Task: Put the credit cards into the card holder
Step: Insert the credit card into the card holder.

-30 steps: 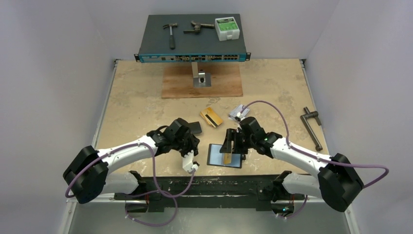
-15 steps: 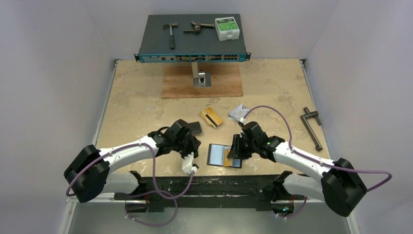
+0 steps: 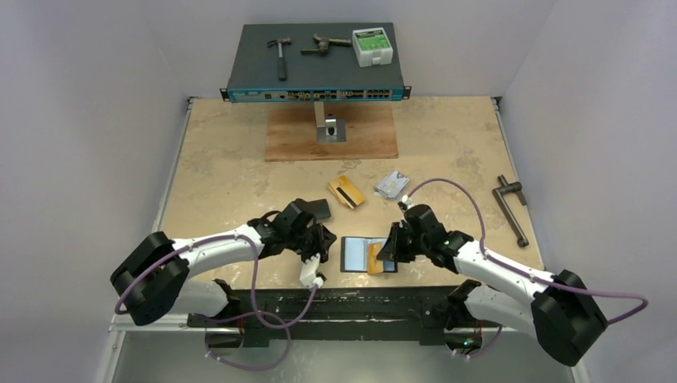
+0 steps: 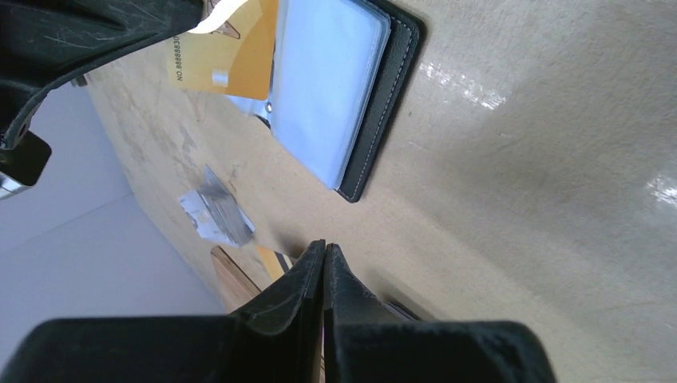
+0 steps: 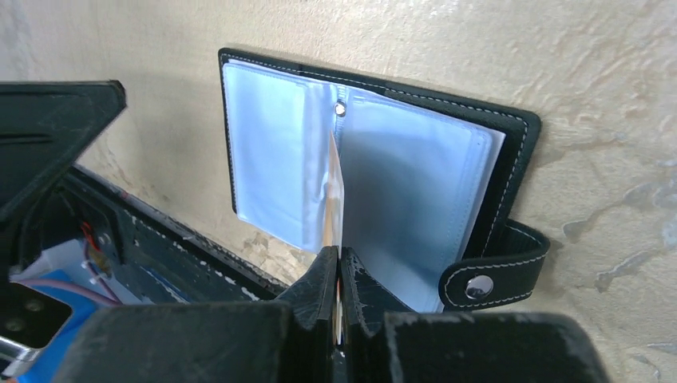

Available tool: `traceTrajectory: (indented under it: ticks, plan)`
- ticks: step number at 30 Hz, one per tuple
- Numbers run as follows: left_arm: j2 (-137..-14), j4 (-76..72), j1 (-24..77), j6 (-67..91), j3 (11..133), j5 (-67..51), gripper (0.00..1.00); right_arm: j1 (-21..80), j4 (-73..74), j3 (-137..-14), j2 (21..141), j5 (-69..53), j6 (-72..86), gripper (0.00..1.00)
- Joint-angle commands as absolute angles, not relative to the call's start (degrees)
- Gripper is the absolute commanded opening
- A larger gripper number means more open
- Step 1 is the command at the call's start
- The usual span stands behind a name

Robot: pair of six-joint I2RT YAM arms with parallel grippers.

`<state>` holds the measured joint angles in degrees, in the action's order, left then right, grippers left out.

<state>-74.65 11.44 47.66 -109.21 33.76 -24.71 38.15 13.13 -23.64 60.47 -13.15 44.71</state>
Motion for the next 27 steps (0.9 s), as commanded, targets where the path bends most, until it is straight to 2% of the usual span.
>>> traceTrajectory:
  ticks: [1, 7, 13, 22, 27]
  plan:
    - [-77.45, 4.63, 47.81, -113.77, 32.63, -31.81, 0.02, 35.65, 8.49, -18.52, 55.13, -12.48, 48.33, 0.00]
    - [-82.11, 11.06, 47.55, -121.09, 37.04, -32.83, 0.06, 33.26, 3.59, -13.63, 49.16, -13.61, 50.07, 0.00]
    - [-82.71, 10.43, 47.62, -122.53, 37.79, -34.51, 0.08, 30.13, 1.01, -11.67, 45.00, -16.94, 49.03, 0.00]
    - [-84.57, 5.93, 47.56, -122.11, 38.67, -36.65, 0.09, 26.79, 1.39, -14.20, 44.72, -18.82, 46.94, 0.00]
    - [-87.32, 4.21, 47.66, -123.21, 39.51, -36.91, 0.10, 26.47, -3.87, -12.07, 46.40, -20.95, 48.58, 0.00]
